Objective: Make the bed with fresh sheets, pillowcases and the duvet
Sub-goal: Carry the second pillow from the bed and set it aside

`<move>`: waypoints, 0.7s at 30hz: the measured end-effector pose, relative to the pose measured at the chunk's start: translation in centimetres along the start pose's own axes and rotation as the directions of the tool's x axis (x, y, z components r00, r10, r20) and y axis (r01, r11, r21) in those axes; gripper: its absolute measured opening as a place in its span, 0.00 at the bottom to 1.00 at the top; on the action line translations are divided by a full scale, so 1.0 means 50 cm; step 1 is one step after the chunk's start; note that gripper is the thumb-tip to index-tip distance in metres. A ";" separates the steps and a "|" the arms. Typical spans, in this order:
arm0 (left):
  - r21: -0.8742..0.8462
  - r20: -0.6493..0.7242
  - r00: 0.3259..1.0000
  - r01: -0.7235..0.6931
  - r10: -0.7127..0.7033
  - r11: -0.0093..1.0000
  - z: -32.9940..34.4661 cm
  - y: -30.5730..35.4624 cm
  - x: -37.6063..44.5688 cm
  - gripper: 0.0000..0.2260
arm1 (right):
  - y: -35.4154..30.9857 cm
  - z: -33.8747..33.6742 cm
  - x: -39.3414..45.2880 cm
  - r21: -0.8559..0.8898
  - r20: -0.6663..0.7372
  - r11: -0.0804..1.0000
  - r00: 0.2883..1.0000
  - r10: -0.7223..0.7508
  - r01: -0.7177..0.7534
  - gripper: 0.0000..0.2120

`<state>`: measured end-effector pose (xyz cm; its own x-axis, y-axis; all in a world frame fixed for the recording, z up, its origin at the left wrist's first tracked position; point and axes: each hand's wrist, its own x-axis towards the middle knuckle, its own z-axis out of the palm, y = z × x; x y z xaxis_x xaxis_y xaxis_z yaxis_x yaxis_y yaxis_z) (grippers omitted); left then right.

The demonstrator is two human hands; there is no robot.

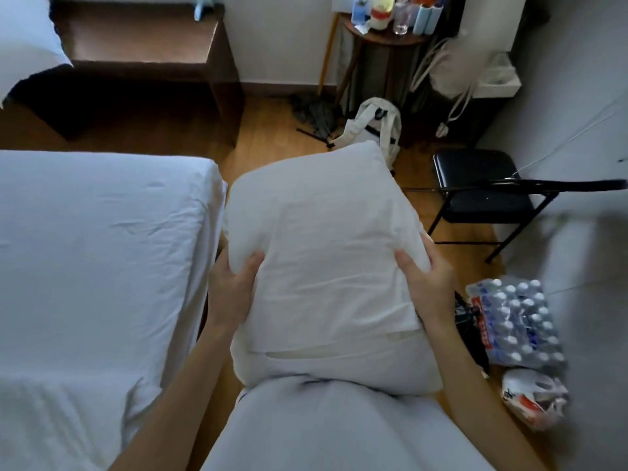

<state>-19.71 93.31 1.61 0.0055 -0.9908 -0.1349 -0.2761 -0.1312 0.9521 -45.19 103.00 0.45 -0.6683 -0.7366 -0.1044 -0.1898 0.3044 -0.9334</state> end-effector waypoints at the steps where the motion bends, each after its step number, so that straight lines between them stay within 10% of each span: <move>1: 0.007 -0.002 1.000 0.004 -0.004 1.000 0.013 0.011 0.043 0.11 | -0.011 0.016 0.040 0.006 -0.011 1.000 1.000 -0.001 0.001 0.21; 15: 0.025 -0.368 0.913 0.198 -0.175 0.980 0.203 0.126 0.701 0.14 | -0.194 0.360 0.845 -0.034 0.352 0.996 0.934 -0.063 0.080 0.12; 21: -0.034 -0.535 0.819 0.224 -0.207 0.974 0.180 0.182 0.901 0.08 | -0.296 0.550 1.051 -0.051 0.523 0.993 0.850 -0.066 0.108 0.23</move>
<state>-30.62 47.79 1.74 0.5762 -0.8013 -0.1610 -0.2351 -0.3512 0.9063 -57.72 43.19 -0.64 -0.1792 -0.9618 -0.2070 -0.2974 0.2535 -0.9205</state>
